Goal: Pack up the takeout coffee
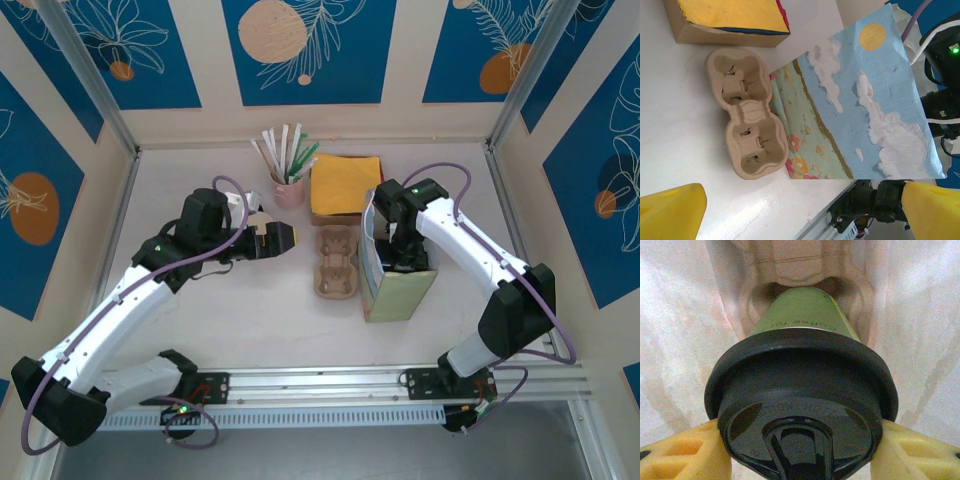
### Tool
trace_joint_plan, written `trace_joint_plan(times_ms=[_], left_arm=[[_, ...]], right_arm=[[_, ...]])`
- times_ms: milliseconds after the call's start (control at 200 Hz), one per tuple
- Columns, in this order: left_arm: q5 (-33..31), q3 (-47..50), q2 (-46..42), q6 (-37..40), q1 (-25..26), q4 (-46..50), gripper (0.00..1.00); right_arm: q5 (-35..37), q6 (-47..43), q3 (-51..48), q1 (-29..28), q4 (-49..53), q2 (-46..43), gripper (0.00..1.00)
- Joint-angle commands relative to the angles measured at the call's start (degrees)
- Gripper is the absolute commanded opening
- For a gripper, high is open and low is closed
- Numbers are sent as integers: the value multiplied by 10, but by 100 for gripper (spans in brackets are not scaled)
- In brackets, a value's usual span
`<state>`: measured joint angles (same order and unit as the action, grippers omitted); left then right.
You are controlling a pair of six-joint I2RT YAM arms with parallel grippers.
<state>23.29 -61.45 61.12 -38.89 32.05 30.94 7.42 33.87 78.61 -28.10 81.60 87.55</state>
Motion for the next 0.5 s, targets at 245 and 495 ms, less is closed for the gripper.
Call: trace_joint_plan(times_ms=[245,495], left_arm=[[-2,-14,-11,7,2,1,100],[2,-14,-12,7,2,3,100]], right_arm=[[-15,-4,-10,3,-1,-2,57],[-17,-6,-18,4,-11,3,57]])
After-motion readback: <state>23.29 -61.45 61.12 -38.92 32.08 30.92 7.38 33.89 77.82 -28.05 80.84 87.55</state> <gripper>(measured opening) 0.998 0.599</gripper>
